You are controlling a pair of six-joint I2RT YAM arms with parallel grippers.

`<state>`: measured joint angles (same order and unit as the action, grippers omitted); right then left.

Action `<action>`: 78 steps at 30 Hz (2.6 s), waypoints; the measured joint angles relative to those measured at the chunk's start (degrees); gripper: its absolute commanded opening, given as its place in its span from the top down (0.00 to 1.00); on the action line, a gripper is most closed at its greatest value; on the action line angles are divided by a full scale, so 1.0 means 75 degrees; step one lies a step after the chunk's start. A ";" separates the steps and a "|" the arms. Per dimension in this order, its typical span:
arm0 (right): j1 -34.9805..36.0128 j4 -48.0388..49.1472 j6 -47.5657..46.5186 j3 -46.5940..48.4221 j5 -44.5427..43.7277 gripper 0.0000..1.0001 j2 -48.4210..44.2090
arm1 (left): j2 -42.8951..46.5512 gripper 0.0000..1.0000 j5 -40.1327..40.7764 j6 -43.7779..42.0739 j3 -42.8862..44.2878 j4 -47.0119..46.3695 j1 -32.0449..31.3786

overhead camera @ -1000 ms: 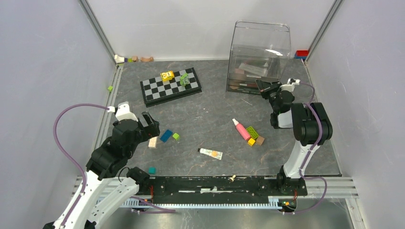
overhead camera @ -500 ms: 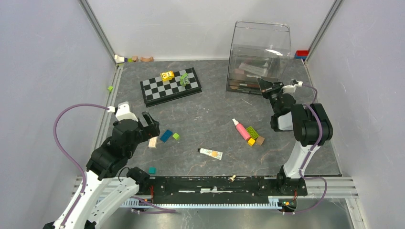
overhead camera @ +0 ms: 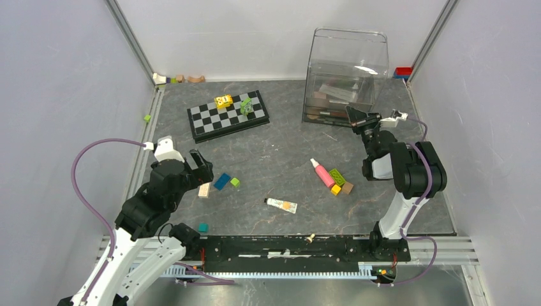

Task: Organize the makeup
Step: Open the storage box at the center of the board.

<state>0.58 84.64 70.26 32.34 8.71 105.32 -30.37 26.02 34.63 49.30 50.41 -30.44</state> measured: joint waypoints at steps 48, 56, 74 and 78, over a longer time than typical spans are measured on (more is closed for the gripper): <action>0.0003 -0.0032 0.2124 0.0723 -0.0370 0.96 0.1180 | 0.0000 0.00 0.0000 0.0000 0.0000 0.0000 0.0000; 0.0006 -0.0268 0.2183 0.0688 -0.0423 0.96 0.0950 | 0.0000 0.00 0.0000 0.0000 0.0000 0.0000 0.0000; 0.0006 -0.0067 0.2460 0.0254 -0.0629 0.96 -0.0198 | 0.0000 0.00 0.0000 0.0000 0.0000 0.0000 0.0000; 0.0006 -0.0064 0.2404 0.0254 -0.0627 0.96 -0.0589 | 0.0000 0.00 0.0000 0.0000 0.0000 0.0000 0.0000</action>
<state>0.62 84.16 88.29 34.24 4.01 100.90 -30.37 26.02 34.63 49.30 50.41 -30.44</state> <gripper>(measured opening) 0.042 0.996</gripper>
